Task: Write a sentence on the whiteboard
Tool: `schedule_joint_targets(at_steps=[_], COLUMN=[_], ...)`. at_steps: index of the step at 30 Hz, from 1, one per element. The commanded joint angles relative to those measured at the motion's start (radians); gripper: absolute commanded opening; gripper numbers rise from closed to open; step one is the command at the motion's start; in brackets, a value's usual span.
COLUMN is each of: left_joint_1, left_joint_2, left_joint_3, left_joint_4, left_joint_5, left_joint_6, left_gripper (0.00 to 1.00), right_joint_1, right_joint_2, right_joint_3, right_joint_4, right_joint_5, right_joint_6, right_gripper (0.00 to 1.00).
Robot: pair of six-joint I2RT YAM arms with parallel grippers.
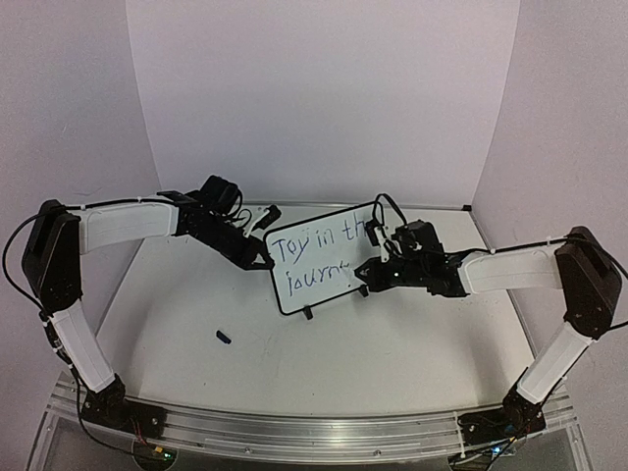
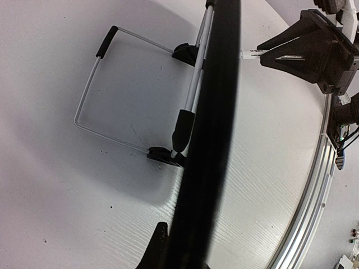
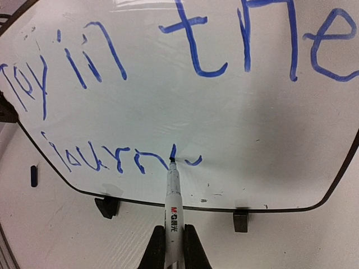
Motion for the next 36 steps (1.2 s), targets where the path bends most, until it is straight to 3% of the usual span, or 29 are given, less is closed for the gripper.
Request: schedule_joint_targets(at_steps=[1, 26, 36], left_joint_1=[-0.014, -0.016, -0.016], left_joint_2=[0.047, 0.045, 0.045], left_joint_3=[0.005, 0.006, 0.005], left_joint_4=[-0.060, -0.061, -0.060], left_joint_5=[-0.076, -0.076, -0.074], left_joint_6=[0.024, 0.023, 0.023], left_gripper=[0.00, 0.00, 0.00], right_joint_1=[-0.003, -0.004, -0.004], right_joint_2=[0.020, 0.015, -0.065], right_joint_3=[0.003, -0.002, -0.030], right_joint_4=[0.015, -0.019, -0.032], right_joint_5=[-0.001, 0.140, 0.177], right_joint_6=[0.010, 0.033, 0.030], right_gripper=[0.00, 0.00, 0.00])
